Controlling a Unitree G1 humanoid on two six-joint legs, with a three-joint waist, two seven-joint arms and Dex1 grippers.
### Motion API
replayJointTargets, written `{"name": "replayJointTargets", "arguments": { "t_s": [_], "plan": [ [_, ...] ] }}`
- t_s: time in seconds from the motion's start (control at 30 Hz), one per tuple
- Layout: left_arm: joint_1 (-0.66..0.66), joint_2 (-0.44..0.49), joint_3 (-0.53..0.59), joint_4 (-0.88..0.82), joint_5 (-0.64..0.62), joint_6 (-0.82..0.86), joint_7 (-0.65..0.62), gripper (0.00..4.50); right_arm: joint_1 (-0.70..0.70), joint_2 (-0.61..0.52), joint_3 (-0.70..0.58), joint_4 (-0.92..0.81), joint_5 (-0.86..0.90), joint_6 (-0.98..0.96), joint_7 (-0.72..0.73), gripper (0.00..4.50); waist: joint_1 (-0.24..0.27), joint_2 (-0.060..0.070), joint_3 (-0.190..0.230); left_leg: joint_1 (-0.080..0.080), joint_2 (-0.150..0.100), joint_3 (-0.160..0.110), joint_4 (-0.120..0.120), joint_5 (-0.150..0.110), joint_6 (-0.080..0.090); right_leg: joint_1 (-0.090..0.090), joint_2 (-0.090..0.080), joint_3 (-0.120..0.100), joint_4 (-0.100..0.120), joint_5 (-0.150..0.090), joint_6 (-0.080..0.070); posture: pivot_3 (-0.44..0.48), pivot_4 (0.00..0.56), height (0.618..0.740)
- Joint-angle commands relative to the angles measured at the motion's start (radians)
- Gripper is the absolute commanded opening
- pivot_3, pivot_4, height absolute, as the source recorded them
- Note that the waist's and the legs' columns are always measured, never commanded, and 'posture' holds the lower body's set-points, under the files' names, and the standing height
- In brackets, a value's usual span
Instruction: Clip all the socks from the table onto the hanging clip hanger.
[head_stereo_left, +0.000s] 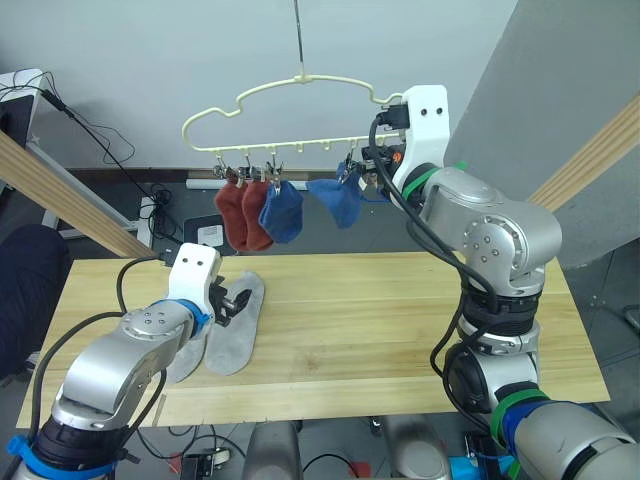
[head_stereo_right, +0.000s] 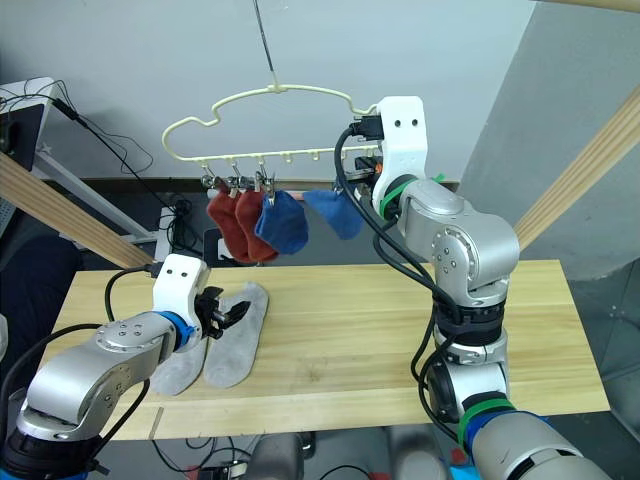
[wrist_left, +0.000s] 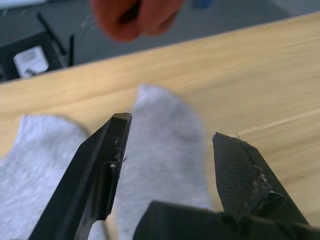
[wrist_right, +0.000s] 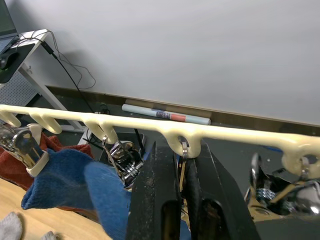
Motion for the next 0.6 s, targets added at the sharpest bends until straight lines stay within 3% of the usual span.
{"name": "replayJointTargets", "arguments": {
  "t_s": [0.03, 0.17, 0.4, 0.6],
  "plan": [
    [-0.03, -0.024, 0.009, 0.047, 0.044, -0.006, -0.006, 3.31, 0.002, -0.006, -0.011, -0.064, 0.004, 0.013, -0.003, 0.0, 0.0, 0.0, 0.0, 0.0, 0.0, 0.0, 0.0, 0.0, 0.0, 0.0, 0.0, 0.0, 0.0, 0.0, 0.0, -0.162, 0.324, 0.74],
    [-0.03, -0.041, 0.005, 0.069, 0.073, -0.013, -0.02, 4.44, 0.004, -0.006, -0.014, -0.077, 0.002, 0.028, -0.007, 0.0, -0.002, 0.0, 0.0, 0.0, 0.0, 0.0, 0.0, 0.0, 0.0, 0.0, 0.0, 0.0, 0.0, 0.0, 0.0, -0.176, 0.326, 0.74],
    [-0.039, -0.111, 0.014, 0.125, 0.097, -0.015, -0.034, 4.48, 0.004, -0.006, -0.019, -0.093, 0.002, 0.048, -0.012, 0.0, -0.003, 0.0, 0.0, 0.0, 0.0, 0.0, 0.001, 0.0, 0.0, 0.0, -0.001, 0.0, 0.0, 0.0, 0.0, -0.188, 0.328, 0.74],
    [-0.064, -0.147, -0.047, 0.238, 0.165, -0.09, -0.058, 4.48, 0.005, -0.015, -0.022, -0.107, 0.001, 0.072, -0.017, 0.0, -0.004, 0.0, 0.0, 0.0, 0.0, 0.0, 0.001, 0.0, 0.0, 0.0, 0.0, 0.0, 0.001, 0.0, 0.0, -0.213, 0.337, 0.74]
  ]
}}
